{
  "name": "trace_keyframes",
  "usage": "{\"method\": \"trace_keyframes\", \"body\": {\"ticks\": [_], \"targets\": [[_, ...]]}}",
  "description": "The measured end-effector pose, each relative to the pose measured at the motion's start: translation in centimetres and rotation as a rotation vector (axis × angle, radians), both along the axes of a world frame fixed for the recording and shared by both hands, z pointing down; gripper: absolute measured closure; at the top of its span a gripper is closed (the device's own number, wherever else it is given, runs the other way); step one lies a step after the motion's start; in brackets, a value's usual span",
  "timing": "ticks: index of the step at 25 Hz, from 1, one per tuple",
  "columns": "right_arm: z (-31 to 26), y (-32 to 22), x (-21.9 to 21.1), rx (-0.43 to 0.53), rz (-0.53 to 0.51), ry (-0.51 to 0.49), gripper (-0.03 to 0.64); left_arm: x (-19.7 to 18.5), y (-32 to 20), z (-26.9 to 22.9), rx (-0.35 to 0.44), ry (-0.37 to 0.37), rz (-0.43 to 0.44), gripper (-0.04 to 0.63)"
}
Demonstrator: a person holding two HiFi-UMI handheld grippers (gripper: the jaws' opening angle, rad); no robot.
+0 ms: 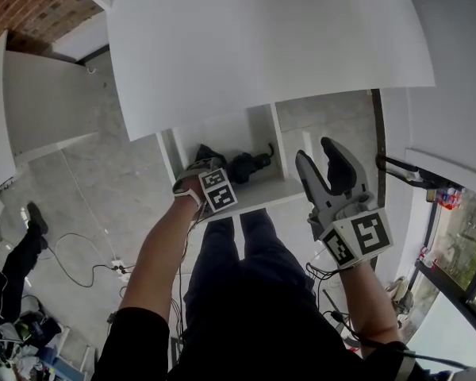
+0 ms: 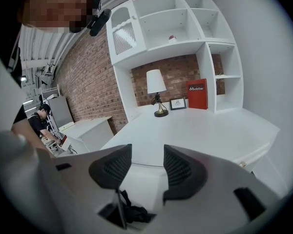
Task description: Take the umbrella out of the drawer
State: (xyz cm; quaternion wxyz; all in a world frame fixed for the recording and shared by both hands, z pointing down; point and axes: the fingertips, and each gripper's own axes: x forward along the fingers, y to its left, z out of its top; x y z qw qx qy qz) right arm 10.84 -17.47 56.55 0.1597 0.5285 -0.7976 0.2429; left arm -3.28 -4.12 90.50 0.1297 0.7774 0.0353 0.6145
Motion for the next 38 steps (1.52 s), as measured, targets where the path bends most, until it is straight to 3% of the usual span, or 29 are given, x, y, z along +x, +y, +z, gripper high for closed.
{"method": "trace_keyframes", "body": {"ticks": [14, 28, 38], "targets": [[-3.4, -0.9, -1.1, 0.069, -0.010, -0.034, 0.423, 0.6, -4.1, -8.1, 0.183, 0.079, -0.064, 0.356], [-10.7, -0.8, -1.5, 0.223, -0.020, -0.071, 0.431, 0.0, -6.7, -21.5, 0.307, 0.193, -0.301, 0.356], [-16.6, -1.1, -1.3, 0.329, -0.040, -0.102, 0.436, -2.1, -12.3, -32.2, 0.459, 0.249, -0.453, 0.356]]}}
